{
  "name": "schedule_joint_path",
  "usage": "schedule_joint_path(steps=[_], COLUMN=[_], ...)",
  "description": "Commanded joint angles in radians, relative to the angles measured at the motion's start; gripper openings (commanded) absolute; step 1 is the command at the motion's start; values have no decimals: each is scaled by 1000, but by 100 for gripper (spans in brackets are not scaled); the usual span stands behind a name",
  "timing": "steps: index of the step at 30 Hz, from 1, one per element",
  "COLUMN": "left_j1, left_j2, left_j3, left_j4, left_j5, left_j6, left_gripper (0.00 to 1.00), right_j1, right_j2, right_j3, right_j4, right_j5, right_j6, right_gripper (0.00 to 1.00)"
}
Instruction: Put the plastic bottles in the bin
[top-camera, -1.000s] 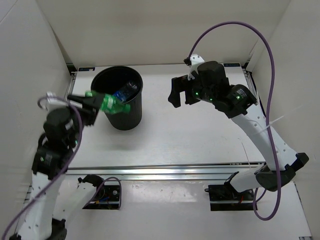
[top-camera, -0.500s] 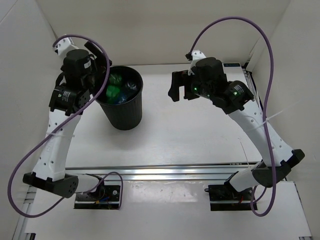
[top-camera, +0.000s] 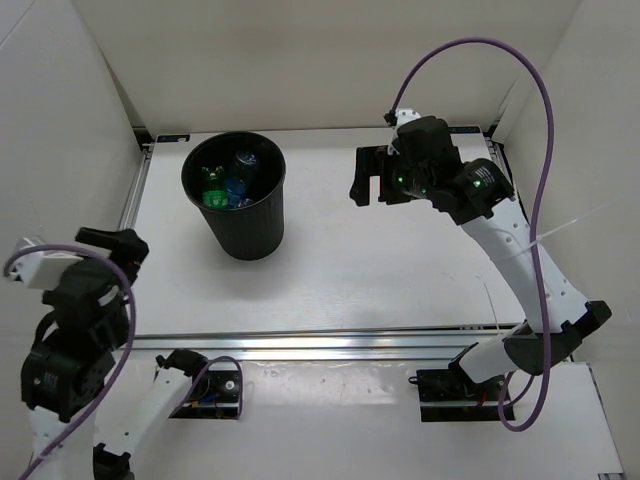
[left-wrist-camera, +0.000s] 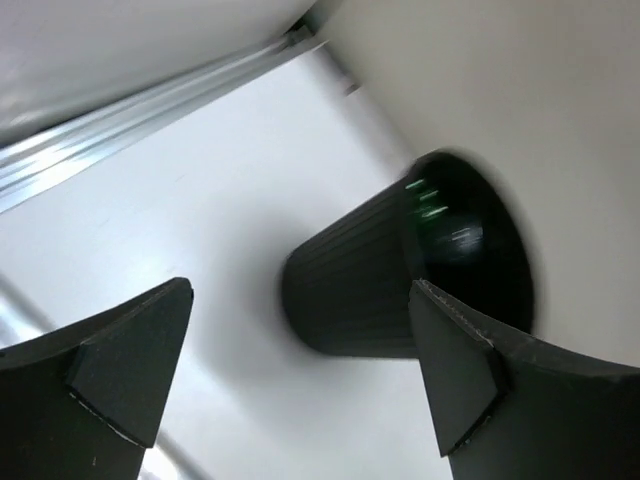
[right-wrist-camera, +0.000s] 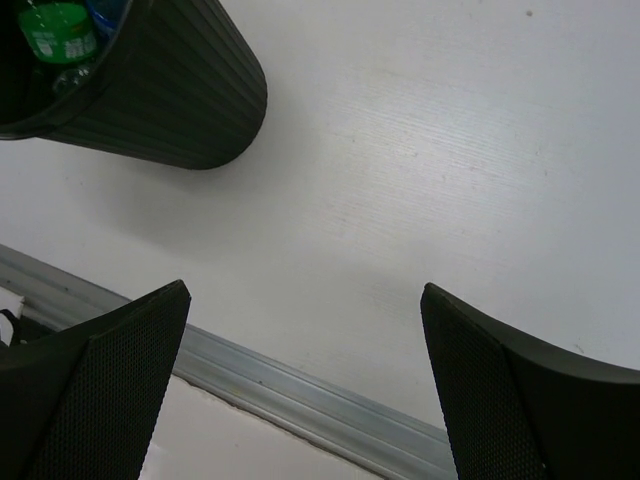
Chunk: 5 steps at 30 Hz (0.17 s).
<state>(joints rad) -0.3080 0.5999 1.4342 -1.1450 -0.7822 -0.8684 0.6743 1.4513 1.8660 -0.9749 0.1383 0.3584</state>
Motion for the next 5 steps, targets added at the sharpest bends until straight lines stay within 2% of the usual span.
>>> schedule_joint_path(steps=[1,2,5], left_j1=[-2,-2,-2], left_j2=[8,-2,20], left_j3=[-112,-124,-156], left_j4=[-248,-217,-133], left_j5=[-52,-81,-150], left_j6=[-165,-187,-123], left_gripper=[100,100,100], right_j1=[-4,-4,-4], right_j2=[-19,-19,-19], right_j3=[-31,-40,-41], right_j4=[-24,-24,-37], right_j5=[11,11,1], right_j6=[5,5,31], right_gripper=[100,100,100])
